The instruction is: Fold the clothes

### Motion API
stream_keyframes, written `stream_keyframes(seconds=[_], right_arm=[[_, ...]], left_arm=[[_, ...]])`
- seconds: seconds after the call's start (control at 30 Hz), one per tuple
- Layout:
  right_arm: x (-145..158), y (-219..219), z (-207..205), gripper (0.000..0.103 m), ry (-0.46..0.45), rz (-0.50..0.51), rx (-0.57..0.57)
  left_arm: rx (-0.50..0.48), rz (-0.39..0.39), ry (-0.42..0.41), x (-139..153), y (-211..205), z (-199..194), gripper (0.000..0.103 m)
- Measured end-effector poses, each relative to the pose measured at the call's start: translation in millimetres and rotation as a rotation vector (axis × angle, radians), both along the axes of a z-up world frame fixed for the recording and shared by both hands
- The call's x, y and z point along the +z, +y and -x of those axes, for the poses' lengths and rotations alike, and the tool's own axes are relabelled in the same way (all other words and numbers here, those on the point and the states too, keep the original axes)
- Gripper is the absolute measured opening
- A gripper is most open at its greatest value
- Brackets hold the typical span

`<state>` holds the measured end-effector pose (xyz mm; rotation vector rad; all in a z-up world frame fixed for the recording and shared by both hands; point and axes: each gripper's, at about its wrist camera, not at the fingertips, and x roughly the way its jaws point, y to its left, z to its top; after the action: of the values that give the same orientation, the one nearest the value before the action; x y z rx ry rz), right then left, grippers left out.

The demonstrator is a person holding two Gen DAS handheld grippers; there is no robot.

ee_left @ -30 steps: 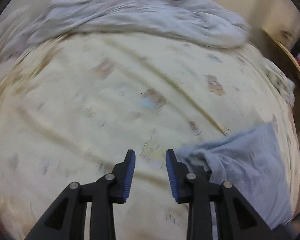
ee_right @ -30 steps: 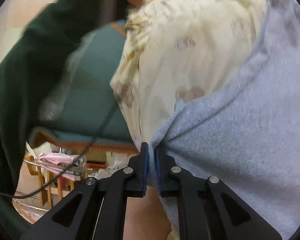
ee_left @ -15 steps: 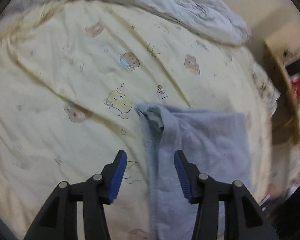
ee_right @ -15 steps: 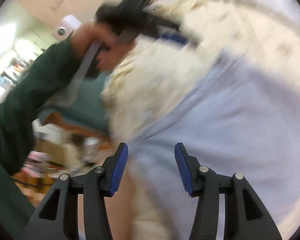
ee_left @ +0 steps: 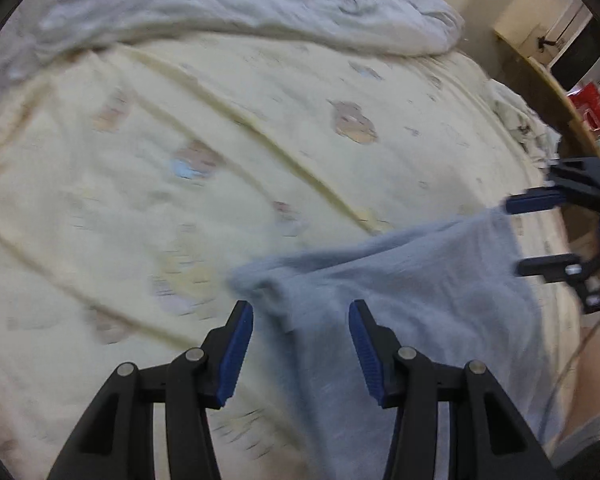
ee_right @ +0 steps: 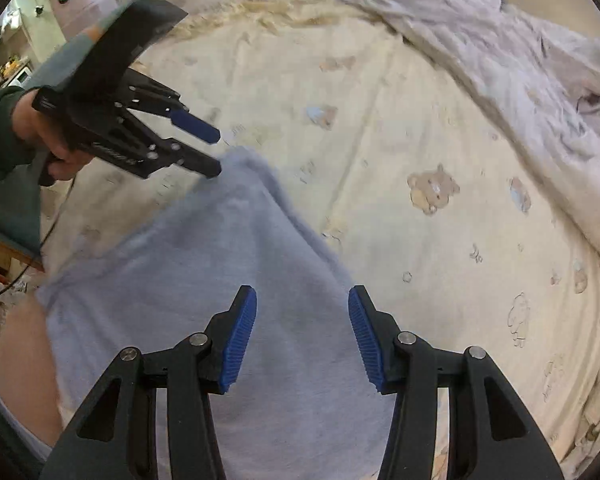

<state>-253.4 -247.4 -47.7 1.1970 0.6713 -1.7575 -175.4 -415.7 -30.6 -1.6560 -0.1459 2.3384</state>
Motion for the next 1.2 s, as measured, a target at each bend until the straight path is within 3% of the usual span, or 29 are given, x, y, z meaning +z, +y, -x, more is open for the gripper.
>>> stream_keyframes(seconds=[0.1, 0.2, 0.23, 0.27, 0.3, 0.33, 0.4, 0.43, 0.57, 0.63, 0.7, 0.73, 0.83, 0.9, 1.03, 1.1, 1.17, 1.2], right_arm=[[-22.4, -12.2, 8.9, 0.05, -0.007, -0.035, 0.043], [-43.6, -24.2, 17.4, 0.049, -0.014, -0.052, 0.053], [-52.1, -27.8, 21.5, 0.049, -0.037, -0.057, 0.056], [-58.7, -29.6, 23.9, 0.045, -0.053, -0.063, 0.06], [-63.2, -30.2, 25.6, 0.029, -0.08, -0.053, 0.069], [-65.3, -29.4, 26.6, 0.024, -0.11, -0.031, 0.083], [-58.8, -23.2, 28.5, 0.012, -0.115, 0.011, 0.08], [-54.1, -19.4, 29.4, 0.012, -0.113, 0.031, 0.077], [-29.8, -5.0, 29.6, 0.011, -0.082, 0.121, 0.075], [-24.4, -2.2, 31.3, 0.011, -0.062, 0.151, 0.071], [-38.9, -7.4, 38.3, 0.012, -0.077, 0.126, 0.042], [-45.9, -9.6, 41.3, 0.012, -0.089, 0.109, 0.032], [-61.6, -12.1, 52.5, 0.018, -0.132, 0.069, -0.021], [-57.7, -5.9, 55.8, 0.018, -0.141, 0.09, -0.047], [-17.5, 39.2, 60.8, 0.025, -0.108, 0.188, -0.118], [-14.0, 59.5, 68.0, 0.029, -0.102, 0.169, -0.151], [-19.0, 76.5, 76.8, 0.029, -0.111, 0.123, -0.174], [-25.2, 82.1, 77.7, 0.029, -0.138, 0.097, -0.174]], left_arm=[[0.009, 0.094, 0.011, -8.2, 5.3, 10.5, 0.051], [0.048, 0.052, -0.066, -22.4, -7.1, 16.0, 0.046], [0.046, 0.034, -0.073, -23.7, -10.1, 16.2, 0.035], [0.035, 0.015, -0.083, -23.9, -11.9, 16.5, 0.025], [0.035, 0.007, -0.082, -22.4, -13.1, 16.6, 0.021], [0.033, 0.0, -0.082, -20.4, -14.2, 16.7, 0.009], [0.013, -0.016, -0.075, -13.9, -15.4, 17.0, 0.005], [-0.007, -0.015, -0.059, -8.9, -14.3, 15.4, 0.004], [-0.063, -0.02, 0.055, 18.8, -11.0, 5.3, 0.004], [-0.024, 0.002, 0.057, 18.7, -21.7, 5.7, 0.004], [0.018, 0.044, 0.065, 12.4, -30.7, 5.8, 0.004], [0.039, 0.075, 0.05, 4.0, -35.3, 5.8, 0.01], [0.104, 0.157, -0.145, -29.1, -47.5, 6.2, 0.017], [0.135, 0.084, -0.213, -32.5, -59.9, 1.0, 0.017], [0.152, 0.03, -0.091, 7.6, -61.4, 0.9, 0.017], [0.131, -0.014, -0.046, 25.2, -53.0, -1.4, 0.023], [0.066, -0.014, -0.042, 28.6, -32.5, -9.7, 0.037], [0.034, -0.008, -0.062, 23.0, -20.2, -14.2, 0.038]])
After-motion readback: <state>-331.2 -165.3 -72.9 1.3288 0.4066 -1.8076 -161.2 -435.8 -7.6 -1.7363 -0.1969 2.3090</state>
